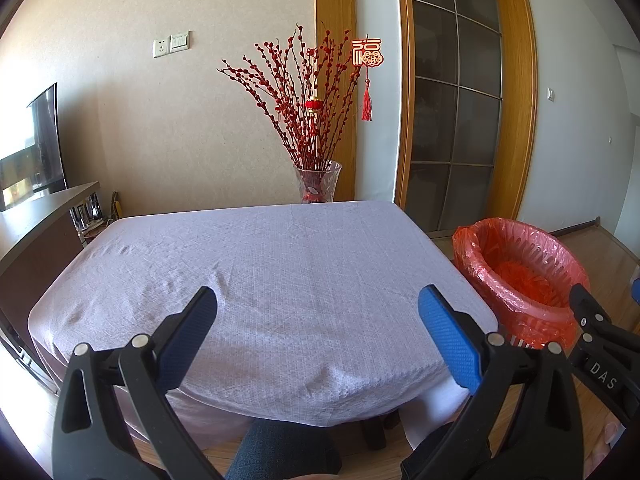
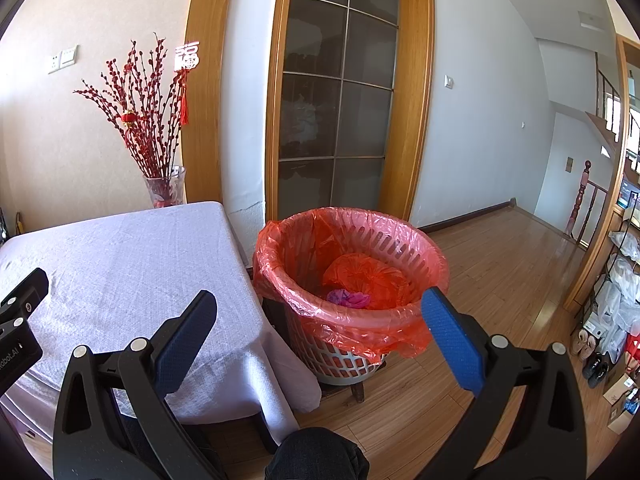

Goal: Collect trash

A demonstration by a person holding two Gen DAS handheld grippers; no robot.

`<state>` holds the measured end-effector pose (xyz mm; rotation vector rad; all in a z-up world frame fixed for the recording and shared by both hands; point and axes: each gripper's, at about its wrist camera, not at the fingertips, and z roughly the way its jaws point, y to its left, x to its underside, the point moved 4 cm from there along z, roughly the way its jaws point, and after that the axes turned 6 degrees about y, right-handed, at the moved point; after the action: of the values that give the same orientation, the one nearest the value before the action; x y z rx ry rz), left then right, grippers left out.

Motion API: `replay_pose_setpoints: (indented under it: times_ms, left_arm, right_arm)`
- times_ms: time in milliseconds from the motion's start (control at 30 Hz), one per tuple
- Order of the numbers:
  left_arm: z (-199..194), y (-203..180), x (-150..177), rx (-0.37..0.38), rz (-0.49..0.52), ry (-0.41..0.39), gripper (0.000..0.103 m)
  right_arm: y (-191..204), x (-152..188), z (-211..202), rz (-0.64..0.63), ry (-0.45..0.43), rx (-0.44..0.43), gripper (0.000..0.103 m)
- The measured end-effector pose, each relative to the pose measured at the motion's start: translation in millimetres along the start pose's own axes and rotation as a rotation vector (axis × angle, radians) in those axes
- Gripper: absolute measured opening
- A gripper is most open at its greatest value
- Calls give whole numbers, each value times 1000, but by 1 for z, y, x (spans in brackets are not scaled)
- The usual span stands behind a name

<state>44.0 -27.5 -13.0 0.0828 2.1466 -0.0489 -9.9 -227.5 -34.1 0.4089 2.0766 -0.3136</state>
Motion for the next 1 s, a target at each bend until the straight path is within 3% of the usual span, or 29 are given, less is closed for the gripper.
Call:
replay_pose_setpoints:
  times_ms: [1000]
  left_arm:
    - [1, -3, 0, 2, 15, 5, 99]
  right_arm:
    - [3, 2, -1, -2, 2, -1, 101]
